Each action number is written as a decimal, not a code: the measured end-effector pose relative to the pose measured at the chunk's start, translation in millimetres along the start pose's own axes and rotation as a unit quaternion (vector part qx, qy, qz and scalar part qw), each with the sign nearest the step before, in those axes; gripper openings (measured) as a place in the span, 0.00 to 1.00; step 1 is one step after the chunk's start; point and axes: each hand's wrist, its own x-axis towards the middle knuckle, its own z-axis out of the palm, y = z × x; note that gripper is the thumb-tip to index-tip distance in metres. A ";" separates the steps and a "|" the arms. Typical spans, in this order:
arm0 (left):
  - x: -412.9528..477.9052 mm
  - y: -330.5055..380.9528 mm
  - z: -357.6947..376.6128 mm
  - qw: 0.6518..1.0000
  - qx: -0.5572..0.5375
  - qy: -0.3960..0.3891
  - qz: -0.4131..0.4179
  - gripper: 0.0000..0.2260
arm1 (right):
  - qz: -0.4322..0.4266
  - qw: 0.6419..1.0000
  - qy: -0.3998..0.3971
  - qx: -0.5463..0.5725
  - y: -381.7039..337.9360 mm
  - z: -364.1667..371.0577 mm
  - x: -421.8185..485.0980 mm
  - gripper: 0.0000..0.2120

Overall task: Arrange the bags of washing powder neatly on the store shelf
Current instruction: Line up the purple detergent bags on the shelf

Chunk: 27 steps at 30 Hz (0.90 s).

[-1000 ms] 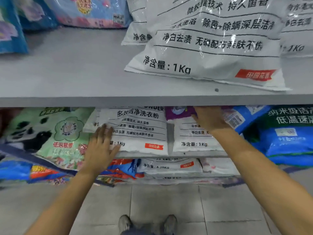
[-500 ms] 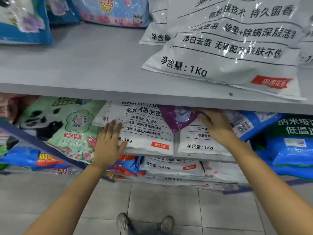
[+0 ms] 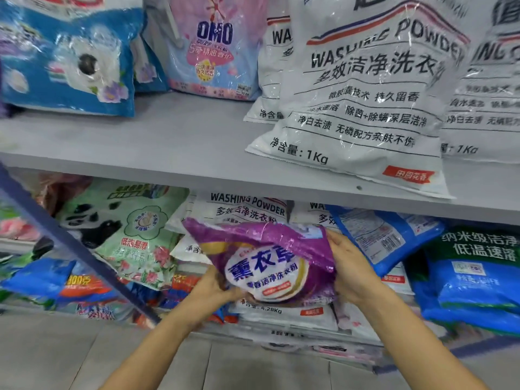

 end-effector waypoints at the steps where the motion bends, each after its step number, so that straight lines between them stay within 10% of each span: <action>1: -4.8 4.4 -2.7 0.999 -0.040 0.005 0.011 0.36 | 0.015 0.999 0.004 0.048 -3.2 0.7 1.1 0.09; 9: -22.1 43.2 -0.9 0.971 -0.228 0.041 0.063 0.44 | -0.016 0.995 -0.036 0.096 -28.9 18.0 2.8 0.13; 17: -54.4 54.9 -35.0 0.962 -0.218 0.149 0.069 0.15 | -0.075 0.986 -0.116 -0.098 -40.0 41.4 0.1 0.25; 27: -147.8 38.4 -142.8 0.950 -0.173 0.244 0.094 0.13 | -0.151 0.974 -0.073 -0.152 -52.4 195.1 -1.2 0.26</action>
